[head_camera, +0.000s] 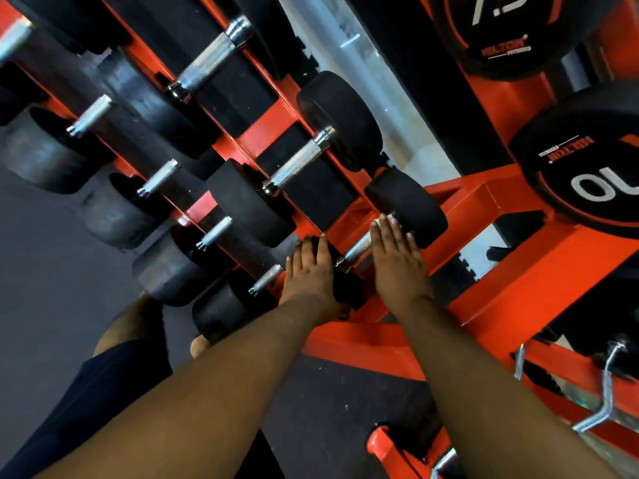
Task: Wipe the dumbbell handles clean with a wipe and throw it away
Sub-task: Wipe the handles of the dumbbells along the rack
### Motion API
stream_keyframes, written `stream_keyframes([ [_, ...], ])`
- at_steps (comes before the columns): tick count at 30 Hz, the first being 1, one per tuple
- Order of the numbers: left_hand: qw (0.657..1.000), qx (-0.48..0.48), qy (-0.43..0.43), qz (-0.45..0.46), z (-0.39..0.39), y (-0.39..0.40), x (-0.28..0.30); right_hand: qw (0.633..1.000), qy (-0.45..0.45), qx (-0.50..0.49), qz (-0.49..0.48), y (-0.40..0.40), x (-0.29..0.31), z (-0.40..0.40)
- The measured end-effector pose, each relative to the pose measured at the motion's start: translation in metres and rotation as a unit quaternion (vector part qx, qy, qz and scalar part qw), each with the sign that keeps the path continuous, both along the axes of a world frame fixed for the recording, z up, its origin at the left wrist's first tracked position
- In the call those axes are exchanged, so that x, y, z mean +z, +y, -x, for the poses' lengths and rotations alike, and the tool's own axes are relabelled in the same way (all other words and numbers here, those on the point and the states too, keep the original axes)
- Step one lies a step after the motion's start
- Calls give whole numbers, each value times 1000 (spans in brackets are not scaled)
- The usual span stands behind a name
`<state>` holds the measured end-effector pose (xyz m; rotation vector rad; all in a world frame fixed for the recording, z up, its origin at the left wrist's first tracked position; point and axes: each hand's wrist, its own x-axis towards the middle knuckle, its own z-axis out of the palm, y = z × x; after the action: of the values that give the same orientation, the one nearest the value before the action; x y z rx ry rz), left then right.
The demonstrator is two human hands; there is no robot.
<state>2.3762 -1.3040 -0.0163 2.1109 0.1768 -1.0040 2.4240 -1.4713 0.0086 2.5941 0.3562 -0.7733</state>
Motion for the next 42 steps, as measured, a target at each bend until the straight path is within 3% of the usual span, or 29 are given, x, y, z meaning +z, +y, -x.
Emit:
stream_keyframes([
  [3, 1000, 1, 3, 2, -1, 0, 1, 1000, 22, -19, -11, 15, -2, 22],
  [6, 1000, 2, -1, -5, -1, 0, 1, 996, 70, 47, 3, 17, -1, 27],
  [10, 1000, 5, -2, -3, -1, -1, 3, 995, 26, 91, 38, 16, -5, -9],
  [16, 1000, 12, -14, 9, -1, 0, 4, 976, 64, 206, -42, 20, -12, 15],
  [21, 1000, 12, -15, 2, -1, 0, 4, 982, 88, 77, -147, 16, -1, 22],
  [23, 1000, 21, -11, 7, -1, 0, 3, 973, 67, -65, -209, 14, 7, 32],
  [24, 1000, 25, -8, 7, -2, -1, 3, 955, 21, -168, -245, 10, 9, 35],
  [26, 1000, 25, -4, 5, -1, 0, 3, 864, -84, -391, -306, 5, 4, 33],
  [27, 1000, 23, -7, 4, -2, 0, 2, 787, -122, -502, -337, 6, 1, 26],
  [30, 1000, 16, -5, 0, -2, 1, 3, 487, -120, -738, -452, 25, -7, 0],
  [32, 1000, 15, -5, -2, -2, 1, 1, 349, -116, -779, -507, 29, -11, -18],
  [34, 1000, 15, -14, -9, -1, 0, -2, 255, -123, -785, -551, 24, -18, -32],
  [35, 1000, 13, -18, -12, 0, 0, -3, 233, -121, -783, -564, 23, -22, -34],
  [36, 1000, 10, -20, -13, -1, 0, -4, 242, -113, -781, -564, 24, -28, -32],
  [39, 1000, 5, -23, -12, 0, -1, -5, 372, -66, -755, -536, 31, -48, -8],
  [40, 1000, 7, -27, -13, 1, 0, -5, 388, -62, -743, -542, 33, -49, -4],
  [42, 999, 7, -33, -13, 1, 0, -6, 386, -101, -731, -553, 31, -47, -11],
])
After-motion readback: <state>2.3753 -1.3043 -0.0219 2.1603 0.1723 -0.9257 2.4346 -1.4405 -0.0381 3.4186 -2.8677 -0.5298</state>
